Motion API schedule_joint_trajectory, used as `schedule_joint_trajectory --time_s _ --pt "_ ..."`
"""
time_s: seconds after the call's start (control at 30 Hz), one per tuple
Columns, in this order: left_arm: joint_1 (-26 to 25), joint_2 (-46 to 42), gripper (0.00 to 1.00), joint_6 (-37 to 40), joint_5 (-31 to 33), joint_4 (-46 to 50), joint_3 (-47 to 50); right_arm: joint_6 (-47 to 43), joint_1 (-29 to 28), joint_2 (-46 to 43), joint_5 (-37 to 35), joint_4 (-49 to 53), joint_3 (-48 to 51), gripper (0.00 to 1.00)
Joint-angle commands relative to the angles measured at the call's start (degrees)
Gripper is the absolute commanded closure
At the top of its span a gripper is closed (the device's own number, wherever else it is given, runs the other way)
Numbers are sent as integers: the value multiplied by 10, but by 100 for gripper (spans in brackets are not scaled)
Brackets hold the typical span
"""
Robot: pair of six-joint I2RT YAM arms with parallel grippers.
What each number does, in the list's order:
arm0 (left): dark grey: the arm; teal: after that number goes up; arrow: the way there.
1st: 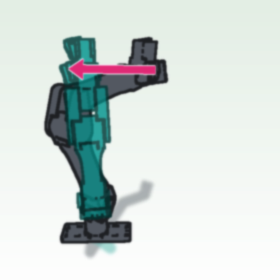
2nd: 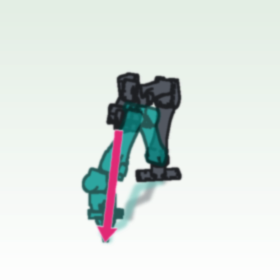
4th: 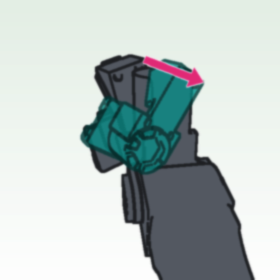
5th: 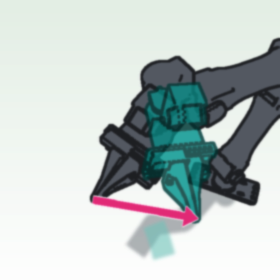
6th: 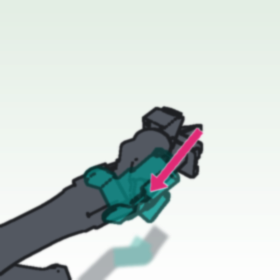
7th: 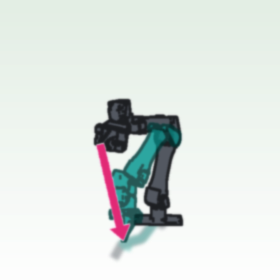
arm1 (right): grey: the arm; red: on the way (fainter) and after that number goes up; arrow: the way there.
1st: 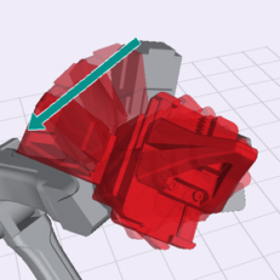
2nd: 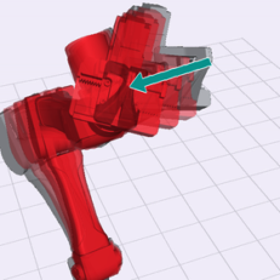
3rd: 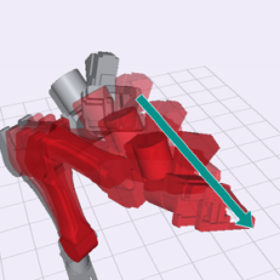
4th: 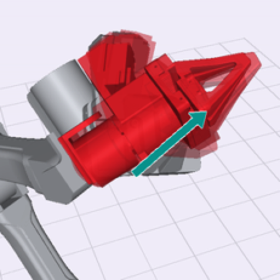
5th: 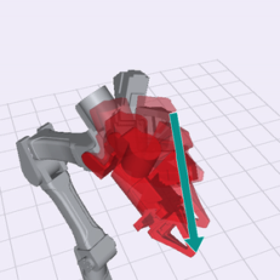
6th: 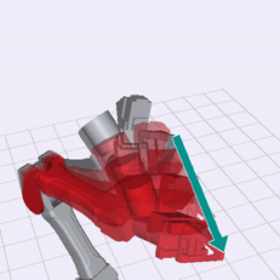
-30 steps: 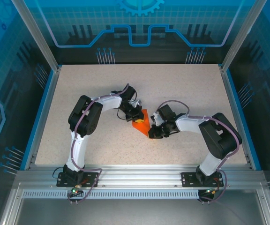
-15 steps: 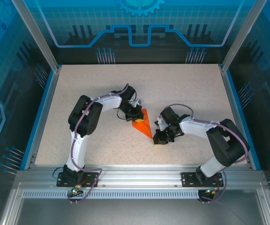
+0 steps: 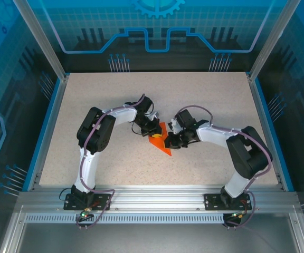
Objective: Fold a paper plane with a square sheet of paper (fold left side to right side)
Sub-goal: Fourth fold the wing at the center of the table.
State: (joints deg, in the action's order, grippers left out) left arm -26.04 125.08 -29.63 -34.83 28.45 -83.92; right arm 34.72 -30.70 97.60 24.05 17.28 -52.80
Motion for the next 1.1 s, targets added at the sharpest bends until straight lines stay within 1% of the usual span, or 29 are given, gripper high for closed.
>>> schedule_joint_trajectory --time_s 0.0,0.13,0.33,0.4,0.53,0.6,0.67,0.77,0.9,1.07 --pt "6 12 96 6 60 12 22 17 6 26 -22 -10 -12 94" --pt "7 11 96 6 58 10 22 21 12 45 -31 -12 -8 95" --pt "7 0 95 11 55 6 22 16 13 66 -52 18 -1 95" --pt "6 -14 92 15 47 -9 27 16 17 70 -56 24 7 97" --pt "6 -55 82 27 26 -51 42 16 21 77 -55 22 21 100" --pt "5 -78 79 35 6 -79 56 14 24 81 -52 17 38 100" --pt "3 -94 79 40 -6 -94 66 11 25 84 -49 16 39 100" --pt "-5 -100 82 51 -31 -98 77 5 26 84 -49 16 38 100" --pt "-15 -89 86 54 -54 -102 89 -2 26 84 -51 22 32 100" --pt "-19 -69 90 56 -69 -103 93 -4 26 85 -51 23 31 100"
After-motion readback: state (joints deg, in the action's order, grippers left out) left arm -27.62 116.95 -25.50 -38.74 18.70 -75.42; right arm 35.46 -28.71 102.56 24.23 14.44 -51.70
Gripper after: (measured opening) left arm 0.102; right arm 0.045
